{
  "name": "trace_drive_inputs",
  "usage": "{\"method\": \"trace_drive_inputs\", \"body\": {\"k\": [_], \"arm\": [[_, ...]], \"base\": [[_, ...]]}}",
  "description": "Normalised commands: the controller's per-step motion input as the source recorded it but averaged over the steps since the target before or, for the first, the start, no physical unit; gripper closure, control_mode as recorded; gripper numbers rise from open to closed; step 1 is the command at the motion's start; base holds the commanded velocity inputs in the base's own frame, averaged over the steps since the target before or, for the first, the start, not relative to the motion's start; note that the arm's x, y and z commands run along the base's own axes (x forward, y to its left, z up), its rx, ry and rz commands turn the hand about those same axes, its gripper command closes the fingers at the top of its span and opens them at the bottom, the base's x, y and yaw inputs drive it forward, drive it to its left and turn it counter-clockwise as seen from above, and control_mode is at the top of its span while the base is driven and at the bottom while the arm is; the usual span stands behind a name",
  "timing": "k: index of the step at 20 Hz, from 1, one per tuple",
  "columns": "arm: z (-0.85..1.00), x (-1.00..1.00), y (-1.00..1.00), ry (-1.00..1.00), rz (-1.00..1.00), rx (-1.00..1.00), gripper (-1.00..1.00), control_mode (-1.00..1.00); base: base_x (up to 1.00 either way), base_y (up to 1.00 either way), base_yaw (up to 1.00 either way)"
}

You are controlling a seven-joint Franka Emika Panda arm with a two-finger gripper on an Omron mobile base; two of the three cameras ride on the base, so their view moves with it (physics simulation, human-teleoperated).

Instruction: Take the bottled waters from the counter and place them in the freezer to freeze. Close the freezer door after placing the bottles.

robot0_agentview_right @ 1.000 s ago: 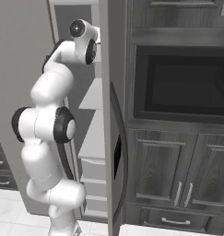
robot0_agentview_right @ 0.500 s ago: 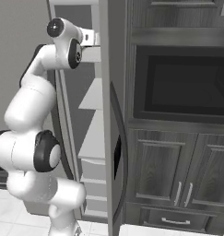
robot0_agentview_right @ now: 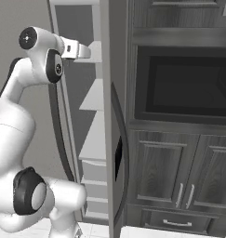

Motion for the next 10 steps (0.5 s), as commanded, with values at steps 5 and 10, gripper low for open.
{"method": "trace_drive_inputs", "body": {"k": [5, 10], "arm": [[-0.01, -0.75, 0.04, 0.04, -0.01, 0.18, -1.00, -1.00], [-0.13, -0.66, 0.00, 0.05, 0.00, 0.21, -1.00, -1.00]], "base": [[0.00, 0.00, 0.00], [0.00, 0.00, 0.00]]}}
